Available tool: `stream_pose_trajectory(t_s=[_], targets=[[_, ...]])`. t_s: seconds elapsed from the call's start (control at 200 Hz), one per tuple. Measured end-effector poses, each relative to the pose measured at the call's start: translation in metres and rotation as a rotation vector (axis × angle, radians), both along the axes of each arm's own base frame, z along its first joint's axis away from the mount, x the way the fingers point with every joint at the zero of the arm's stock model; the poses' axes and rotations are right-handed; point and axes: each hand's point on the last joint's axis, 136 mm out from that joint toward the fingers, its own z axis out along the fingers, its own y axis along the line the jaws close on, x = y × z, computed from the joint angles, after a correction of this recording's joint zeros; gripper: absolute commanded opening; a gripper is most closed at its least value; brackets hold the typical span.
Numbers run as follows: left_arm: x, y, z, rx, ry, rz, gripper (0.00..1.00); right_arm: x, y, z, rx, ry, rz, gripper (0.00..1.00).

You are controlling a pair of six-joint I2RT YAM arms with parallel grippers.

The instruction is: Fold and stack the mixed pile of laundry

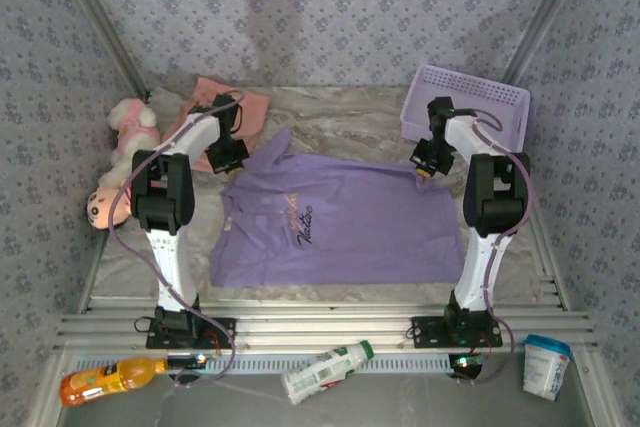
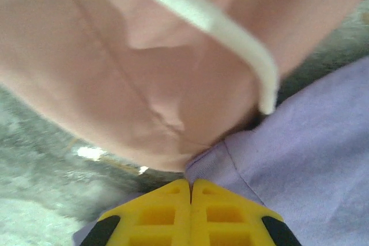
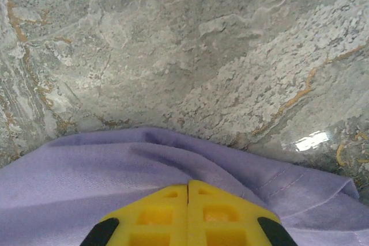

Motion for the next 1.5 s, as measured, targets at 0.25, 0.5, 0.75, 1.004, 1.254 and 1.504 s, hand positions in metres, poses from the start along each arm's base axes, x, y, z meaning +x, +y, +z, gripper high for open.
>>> stream_pose_trajectory(t_s=[0.25,0.5,0.75,1.004,1.254,1.504], targets=[[-0.006,0.013,0.01,0.027,0.017,0.037,0.49,0.003,0.002,0.001,0.017,-0.011,0.001,0.0],[0.056,-0.054,0.08,-0.105,-0.205,-0.068,0.49,0.007,0.008,0.002,0.052,-0.031,0.01,0.0],[0.112,-0.135,0.07,-0.154,-0.293,-0.198,0.46,0.012,0.014,0.004,0.081,-0.05,0.029,0.0],[0.098,-0.132,-0.007,-0.109,-0.113,-0.196,0.37,0.014,0.018,0.005,0.107,-0.061,0.035,0.0],[0.095,-0.137,-0.009,-0.108,-0.103,-0.198,0.0,0.014,0.018,0.005,0.108,-0.061,0.035,0.0],[0.097,-0.133,0.005,-0.088,-0.133,-0.193,0.0,0.014,0.015,0.005,0.114,-0.061,0.026,0.0]])
